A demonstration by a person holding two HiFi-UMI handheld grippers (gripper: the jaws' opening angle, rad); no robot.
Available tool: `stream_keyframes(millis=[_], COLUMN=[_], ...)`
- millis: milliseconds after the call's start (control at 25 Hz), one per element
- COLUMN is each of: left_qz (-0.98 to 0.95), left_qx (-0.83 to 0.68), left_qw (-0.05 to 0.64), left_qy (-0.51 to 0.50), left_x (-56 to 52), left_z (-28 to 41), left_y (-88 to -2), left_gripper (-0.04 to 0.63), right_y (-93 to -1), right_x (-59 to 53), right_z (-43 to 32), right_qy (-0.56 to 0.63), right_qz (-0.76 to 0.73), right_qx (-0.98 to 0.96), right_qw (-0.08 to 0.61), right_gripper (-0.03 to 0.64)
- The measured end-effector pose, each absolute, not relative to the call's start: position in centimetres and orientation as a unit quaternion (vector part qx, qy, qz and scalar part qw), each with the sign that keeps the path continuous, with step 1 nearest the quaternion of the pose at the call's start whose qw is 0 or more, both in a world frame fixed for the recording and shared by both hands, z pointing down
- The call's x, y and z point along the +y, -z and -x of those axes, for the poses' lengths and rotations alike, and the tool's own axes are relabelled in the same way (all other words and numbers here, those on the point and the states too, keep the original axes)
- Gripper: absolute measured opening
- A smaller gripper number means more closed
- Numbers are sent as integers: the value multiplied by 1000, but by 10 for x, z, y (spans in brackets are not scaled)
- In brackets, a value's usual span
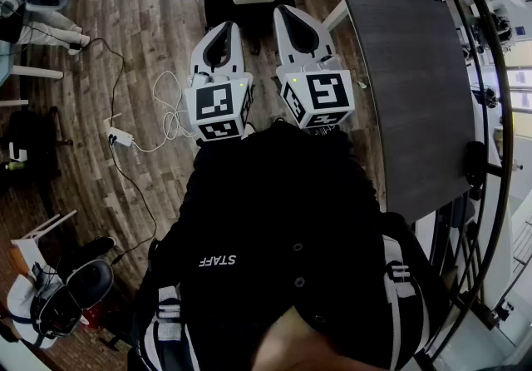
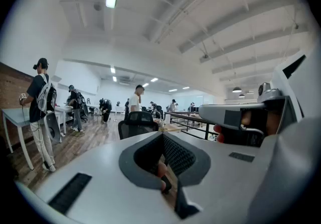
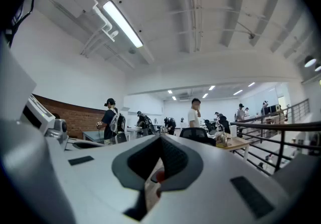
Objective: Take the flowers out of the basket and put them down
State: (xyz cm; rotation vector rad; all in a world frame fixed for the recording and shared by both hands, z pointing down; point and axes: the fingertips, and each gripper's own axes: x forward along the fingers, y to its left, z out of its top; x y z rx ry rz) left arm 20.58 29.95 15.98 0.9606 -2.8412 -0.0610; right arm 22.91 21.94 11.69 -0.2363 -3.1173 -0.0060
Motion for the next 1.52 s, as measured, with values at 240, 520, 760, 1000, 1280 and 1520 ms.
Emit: stream_keyframes(millis=[240, 520, 760, 1000, 1280, 1520], left_qz=[-319, -310, -301, -277, -256, -249], left_qx=[-944, -944, -944, -949, -954, -953], left_qw=[78, 103, 129, 148, 151, 170], left_qy=[25, 34, 39, 29, 25, 16], left_x=[310, 327, 317, 294, 242, 189], left_z=[-194, -183, -149, -90, 30, 105], left_y=[-170, -195, -215, -241, -253, -273], left_gripper=[0, 0, 0, 0, 0, 0], right_y=[-127, -147, -171, -202, -222, -239], right_x=[225, 221, 196, 165, 107, 57], right_z=[-219, -213, -180, -106, 12, 82], right_qy=[-4, -23, -39, -39, -44, -53], right_qz=[64, 45, 34, 42, 57, 63], right_qx=[-998, -999, -997, -996, -994, -993], right_qw=[6, 18, 49, 68, 81, 89], right_gripper=[12, 12, 12, 12, 12, 12])
